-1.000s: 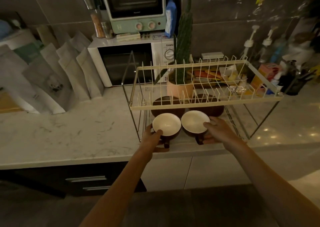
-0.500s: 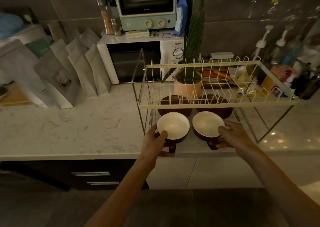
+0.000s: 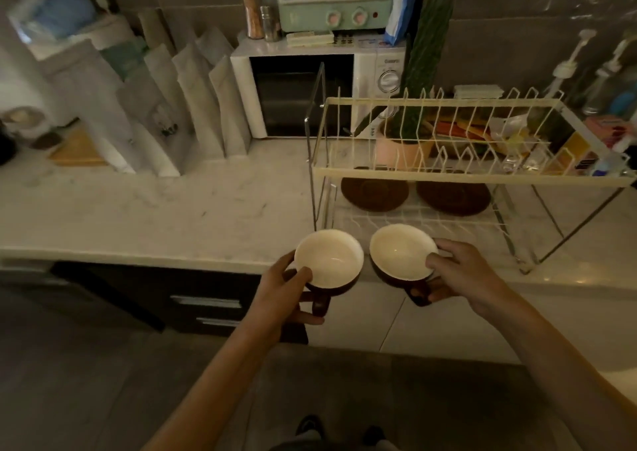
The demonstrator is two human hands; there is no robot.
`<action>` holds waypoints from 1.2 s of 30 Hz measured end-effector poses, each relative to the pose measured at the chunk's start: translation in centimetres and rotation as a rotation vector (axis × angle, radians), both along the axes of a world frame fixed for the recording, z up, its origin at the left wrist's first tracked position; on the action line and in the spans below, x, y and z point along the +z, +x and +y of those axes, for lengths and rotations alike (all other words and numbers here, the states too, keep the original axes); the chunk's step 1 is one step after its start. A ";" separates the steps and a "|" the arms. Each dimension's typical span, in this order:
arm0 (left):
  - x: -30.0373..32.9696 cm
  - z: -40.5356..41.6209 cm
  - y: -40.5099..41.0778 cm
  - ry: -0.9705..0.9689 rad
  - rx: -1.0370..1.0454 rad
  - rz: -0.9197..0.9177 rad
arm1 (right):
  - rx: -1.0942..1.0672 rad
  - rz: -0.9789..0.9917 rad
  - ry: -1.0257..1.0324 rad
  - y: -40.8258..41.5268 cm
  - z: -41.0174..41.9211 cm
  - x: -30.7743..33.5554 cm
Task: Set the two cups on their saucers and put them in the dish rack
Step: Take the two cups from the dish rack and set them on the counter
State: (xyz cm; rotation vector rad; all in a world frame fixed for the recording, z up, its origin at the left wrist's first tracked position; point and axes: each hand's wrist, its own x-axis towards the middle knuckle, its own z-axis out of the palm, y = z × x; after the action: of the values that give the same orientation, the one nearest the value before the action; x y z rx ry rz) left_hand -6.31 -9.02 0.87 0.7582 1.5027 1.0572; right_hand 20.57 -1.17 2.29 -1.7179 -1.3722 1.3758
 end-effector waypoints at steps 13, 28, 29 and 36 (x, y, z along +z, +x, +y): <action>0.2 -6.2 -7.2 -0.030 0.373 -0.029 | 0.375 0.033 -0.006 -9.6 -2.0 -0.2; -2.2 -0.5 -24.0 -0.016 0.511 -0.114 | 0.207 0.103 -0.036 -27.3 2.3 -2.4; -2.4 0.5 -25.1 -0.024 0.512 -0.132 | 0.180 0.091 -0.027 -28.5 3.0 -2.6; -3.9 6.0 -30.6 -0.047 0.539 -0.192 | 0.091 0.112 0.012 -35.0 7.4 -3.8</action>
State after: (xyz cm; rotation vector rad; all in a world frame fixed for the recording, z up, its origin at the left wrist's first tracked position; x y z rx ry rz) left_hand -36.91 -2.97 -2.99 0.2038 1.5948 1.4404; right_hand -14.41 6.18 -1.49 -1.5631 -1.4087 1.4871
